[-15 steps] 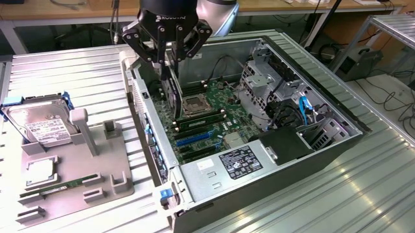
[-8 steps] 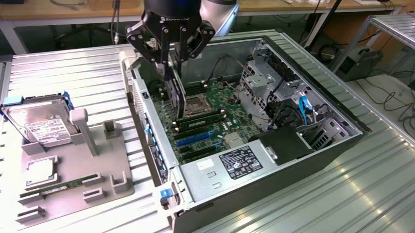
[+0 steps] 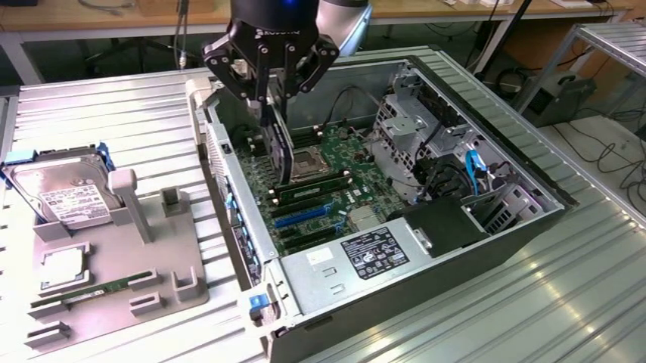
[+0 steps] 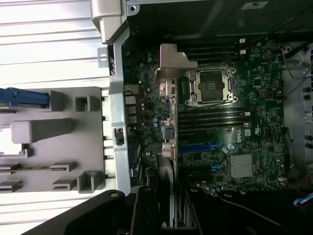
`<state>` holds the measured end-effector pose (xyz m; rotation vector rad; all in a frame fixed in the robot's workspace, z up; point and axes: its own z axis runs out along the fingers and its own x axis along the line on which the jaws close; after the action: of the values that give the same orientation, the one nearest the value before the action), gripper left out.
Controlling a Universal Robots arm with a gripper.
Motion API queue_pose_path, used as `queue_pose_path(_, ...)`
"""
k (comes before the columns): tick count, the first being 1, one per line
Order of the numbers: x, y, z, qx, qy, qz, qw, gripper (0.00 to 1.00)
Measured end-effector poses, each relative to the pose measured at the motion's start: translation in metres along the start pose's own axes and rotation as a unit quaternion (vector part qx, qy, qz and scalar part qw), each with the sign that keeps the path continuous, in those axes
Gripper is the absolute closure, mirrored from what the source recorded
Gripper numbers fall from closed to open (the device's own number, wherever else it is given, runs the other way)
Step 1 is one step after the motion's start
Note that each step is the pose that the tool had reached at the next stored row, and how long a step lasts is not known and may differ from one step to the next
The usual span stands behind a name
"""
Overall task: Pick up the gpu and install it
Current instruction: 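Pick up the gpu and move the gpu toward the slot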
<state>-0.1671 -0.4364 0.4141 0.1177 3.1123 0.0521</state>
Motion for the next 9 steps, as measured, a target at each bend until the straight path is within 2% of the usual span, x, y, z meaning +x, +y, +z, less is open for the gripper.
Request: queue_pose_path(9, -0.0039, 0.0002, 0.0043, 0.0000, 0.0000, 0.000, 1.0000, 0.74)
